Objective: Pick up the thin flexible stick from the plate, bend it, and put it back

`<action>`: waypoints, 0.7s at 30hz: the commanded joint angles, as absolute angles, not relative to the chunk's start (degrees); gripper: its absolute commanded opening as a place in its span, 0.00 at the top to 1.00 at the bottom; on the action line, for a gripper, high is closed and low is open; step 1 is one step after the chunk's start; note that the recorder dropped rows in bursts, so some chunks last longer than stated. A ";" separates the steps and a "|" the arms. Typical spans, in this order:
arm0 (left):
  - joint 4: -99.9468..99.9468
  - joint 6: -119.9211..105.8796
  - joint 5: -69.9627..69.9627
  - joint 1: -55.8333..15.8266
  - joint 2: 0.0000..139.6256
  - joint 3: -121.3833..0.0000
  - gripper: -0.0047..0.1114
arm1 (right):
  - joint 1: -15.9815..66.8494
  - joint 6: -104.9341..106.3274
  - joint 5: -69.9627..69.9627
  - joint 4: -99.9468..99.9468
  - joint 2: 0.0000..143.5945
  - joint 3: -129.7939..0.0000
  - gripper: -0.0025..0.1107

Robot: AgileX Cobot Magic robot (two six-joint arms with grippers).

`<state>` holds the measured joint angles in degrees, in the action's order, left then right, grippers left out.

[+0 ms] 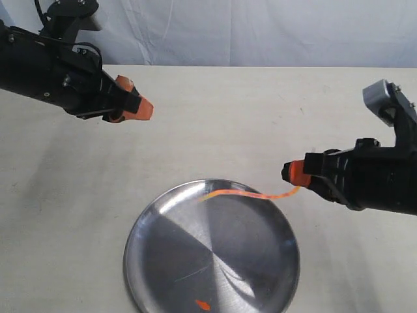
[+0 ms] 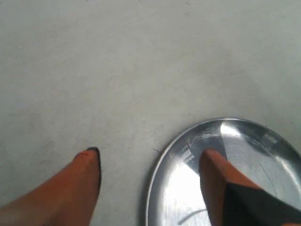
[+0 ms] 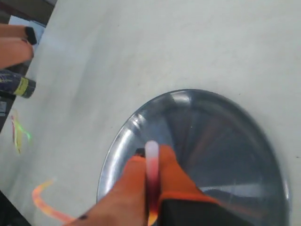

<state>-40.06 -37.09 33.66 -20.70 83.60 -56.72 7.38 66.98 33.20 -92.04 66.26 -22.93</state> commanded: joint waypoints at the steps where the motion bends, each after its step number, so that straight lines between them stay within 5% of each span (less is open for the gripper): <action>1: -40.51 -36.02 33.40 -20.51 83.06 -56.80 0.48 | 10.98 67.70 32.41 -88.25 70.73 -25.54 0.98; 9: -40.53 -36.02 36.88 -20.51 83.06 -56.80 0.48 | 17.47 67.70 25.97 -85.39 81.36 -31.36 0.97; 17: -40.53 -36.02 38.83 -20.51 82.95 -56.80 0.48 | 17.47 67.70 24.91 -84.24 86.87 -32.44 0.57; 21: -40.53 -36.02 38.83 -20.51 82.01 -56.80 0.49 | 17.47 67.70 24.91 -84.24 86.78 -32.44 0.50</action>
<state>-40.06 -36.23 38.47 -20.70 83.26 -56.72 17.38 67.23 25.25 -84.56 86.78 -32.14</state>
